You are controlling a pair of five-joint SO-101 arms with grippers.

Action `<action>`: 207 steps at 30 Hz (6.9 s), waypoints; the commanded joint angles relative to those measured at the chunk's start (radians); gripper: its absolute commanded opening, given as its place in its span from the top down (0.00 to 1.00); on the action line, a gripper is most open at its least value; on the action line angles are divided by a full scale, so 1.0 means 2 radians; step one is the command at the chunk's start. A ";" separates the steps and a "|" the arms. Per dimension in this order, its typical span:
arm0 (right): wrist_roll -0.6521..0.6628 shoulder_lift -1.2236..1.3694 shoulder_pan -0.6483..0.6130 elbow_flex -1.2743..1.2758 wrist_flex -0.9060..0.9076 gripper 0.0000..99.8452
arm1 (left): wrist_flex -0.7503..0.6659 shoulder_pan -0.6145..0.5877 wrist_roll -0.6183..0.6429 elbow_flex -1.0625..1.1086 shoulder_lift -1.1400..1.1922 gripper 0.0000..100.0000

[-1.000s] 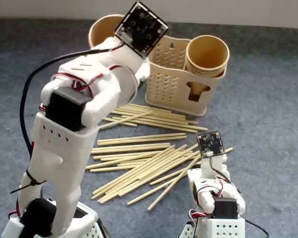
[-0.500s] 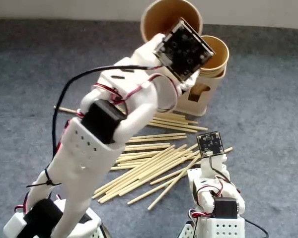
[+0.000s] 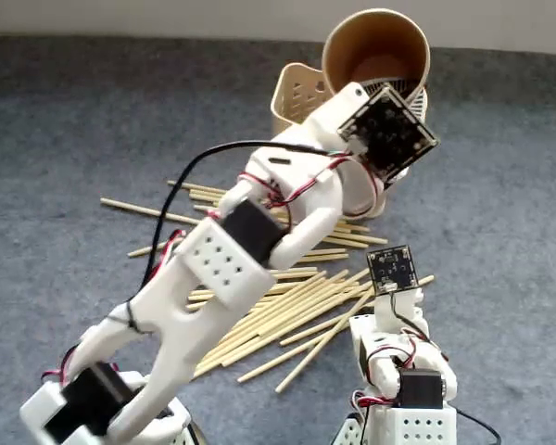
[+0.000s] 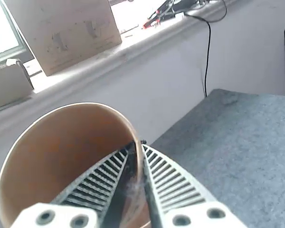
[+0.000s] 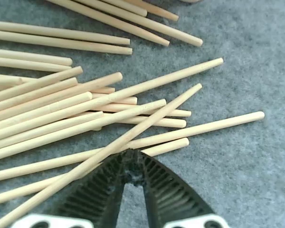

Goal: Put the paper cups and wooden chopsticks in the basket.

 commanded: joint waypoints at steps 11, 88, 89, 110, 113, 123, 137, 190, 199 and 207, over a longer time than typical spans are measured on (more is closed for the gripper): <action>0.004 -0.005 0.004 0.077 -0.010 0.99 | 0.010 0.003 0.005 -0.063 0.099 0.91; 0.004 -0.005 0.004 0.077 -0.010 0.99 | 0.429 -0.208 0.019 0.112 -0.076 0.99; 0.004 -0.005 0.004 0.077 -0.010 0.99 | 0.417 -0.211 0.019 0.126 -0.076 0.99; 0.004 -0.005 0.004 0.077 0.013 0.99 | 0.318 -0.236 -0.023 0.115 0.158 0.95; 0.004 -0.005 0.004 0.077 0.013 0.99 | 0.338 -0.249 -0.024 0.078 0.194 0.95; 0.004 -0.007 0.004 0.077 0.013 0.99 | 0.338 -0.253 -0.024 0.055 0.232 0.89; 0.004 -0.007 0.004 0.077 0.013 0.99 | 0.323 -0.276 -0.052 0.059 0.236 0.89; 0.005 -0.006 0.004 0.077 0.013 0.99 | 0.456 -0.274 -0.037 0.086 -0.046 0.99; 0.005 -0.006 0.004 0.077 0.013 0.99 | 0.456 -0.273 0.036 0.016 -0.123 0.99; 0.005 -0.006 0.004 0.077 0.013 0.99 | 0.425 -0.259 0.113 -0.096 -0.123 0.99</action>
